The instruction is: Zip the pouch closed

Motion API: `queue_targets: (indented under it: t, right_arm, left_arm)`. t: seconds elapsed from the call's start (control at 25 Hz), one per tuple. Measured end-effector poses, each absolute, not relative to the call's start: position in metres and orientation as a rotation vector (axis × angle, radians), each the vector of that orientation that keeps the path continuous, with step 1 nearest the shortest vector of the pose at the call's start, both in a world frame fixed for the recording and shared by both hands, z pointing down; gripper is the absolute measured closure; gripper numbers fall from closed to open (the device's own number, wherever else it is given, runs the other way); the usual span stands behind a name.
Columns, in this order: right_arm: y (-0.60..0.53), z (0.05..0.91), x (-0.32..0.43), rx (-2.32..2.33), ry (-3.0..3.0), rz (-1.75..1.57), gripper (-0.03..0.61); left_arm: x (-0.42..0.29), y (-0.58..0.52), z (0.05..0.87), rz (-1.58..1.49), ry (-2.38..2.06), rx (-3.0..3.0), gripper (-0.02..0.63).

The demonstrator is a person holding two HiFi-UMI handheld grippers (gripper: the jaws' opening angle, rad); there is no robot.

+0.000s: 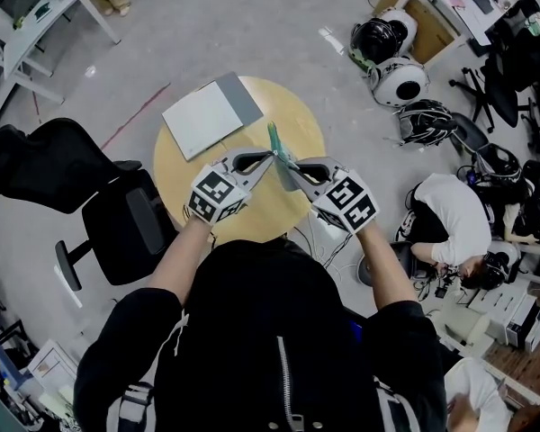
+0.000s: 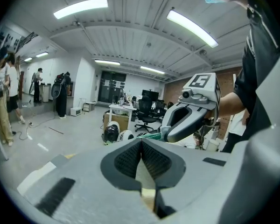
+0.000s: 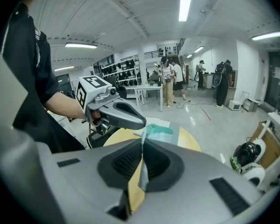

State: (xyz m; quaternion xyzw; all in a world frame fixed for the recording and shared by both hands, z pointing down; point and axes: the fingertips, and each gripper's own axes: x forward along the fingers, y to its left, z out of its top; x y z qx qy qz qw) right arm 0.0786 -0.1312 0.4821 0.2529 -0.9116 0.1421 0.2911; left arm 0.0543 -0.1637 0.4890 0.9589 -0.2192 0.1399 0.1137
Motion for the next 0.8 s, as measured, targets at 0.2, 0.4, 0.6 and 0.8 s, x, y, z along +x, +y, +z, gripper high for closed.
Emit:
queue_targets:
  t: [0.2,0.4,0.6,0.8]
  right_arm:
    - [-0.128,0.482,0.081,0.675,-2.436,0.388,0.566]
    - [-0.127,0.479,0.088,0.691,-2.442,0.396,0.566]
    - [-0.124,0.479,0.094,0.697,-2.452,0.404,0.566]
    - [-0.122,0.479,0.099,0.701,-2.452,0.408,0.566]
  left_arm:
    - [0.049,-0.167,0.493,0.433,-0.666,2.806,0.607]
    - [0.026,-0.183,0.499,0.414,-0.749,2.741,0.607]
    - [0.011,-0.19,0.503,0.433,-0.787,2.727,0.607]
    - [0.001,-0.193,0.508,0.447,-0.831,2.705,0.607]
